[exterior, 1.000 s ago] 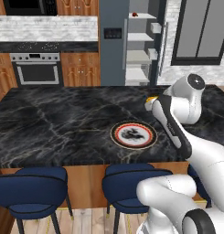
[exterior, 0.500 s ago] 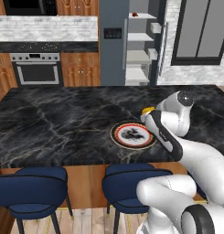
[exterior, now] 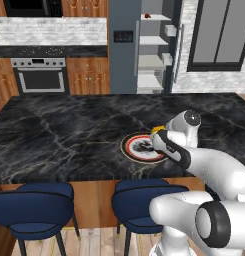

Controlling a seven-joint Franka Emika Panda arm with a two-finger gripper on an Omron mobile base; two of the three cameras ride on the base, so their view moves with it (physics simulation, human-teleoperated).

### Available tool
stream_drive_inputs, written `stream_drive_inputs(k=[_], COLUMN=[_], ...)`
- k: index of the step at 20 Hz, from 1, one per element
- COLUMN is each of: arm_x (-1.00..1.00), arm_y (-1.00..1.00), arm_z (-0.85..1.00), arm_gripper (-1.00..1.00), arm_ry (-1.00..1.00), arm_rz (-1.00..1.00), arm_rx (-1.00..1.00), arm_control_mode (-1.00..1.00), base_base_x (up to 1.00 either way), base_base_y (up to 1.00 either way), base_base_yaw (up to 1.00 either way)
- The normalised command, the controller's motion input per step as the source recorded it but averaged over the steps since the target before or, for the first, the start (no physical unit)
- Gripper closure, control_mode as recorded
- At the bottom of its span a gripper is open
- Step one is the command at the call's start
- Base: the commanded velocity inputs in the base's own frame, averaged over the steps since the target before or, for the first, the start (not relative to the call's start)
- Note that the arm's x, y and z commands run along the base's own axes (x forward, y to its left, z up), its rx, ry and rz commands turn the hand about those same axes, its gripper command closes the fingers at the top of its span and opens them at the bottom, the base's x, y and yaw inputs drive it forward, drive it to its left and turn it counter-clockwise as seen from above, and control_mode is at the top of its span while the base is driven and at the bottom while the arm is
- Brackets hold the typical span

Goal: Take the cheese, chicken drumstick, and bell pepper from the fridge and place them on the plate on the dining counter to create an appetizer plate.

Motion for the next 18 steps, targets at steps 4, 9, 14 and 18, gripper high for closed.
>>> stream_drive_inputs(k=[4,9,14,18], arm_x=[0.22,0.17,0.23,0.29], arm_y=[0.0,0.0,-0.01,-0.08], arm_z=[-0.35,-0.3,-0.3,-0.34], arm_gripper=[1.0,1.0,1.0,1.0], arm_ry=[0.07,0.06,0.06,0.01], arm_rz=[0.0,0.0,0.0,0.01], arm_rx=[0.0,0.0,0.0,0.0], arm_control_mode=[-1.0,-1.0,-1.0,-1.0], base_base_x=[0.0,0.0,0.0,0.0], base_base_y=[0.0,0.0,0.0,0.0], base_base_yaw=[0.0,0.0,0.0,0.0])
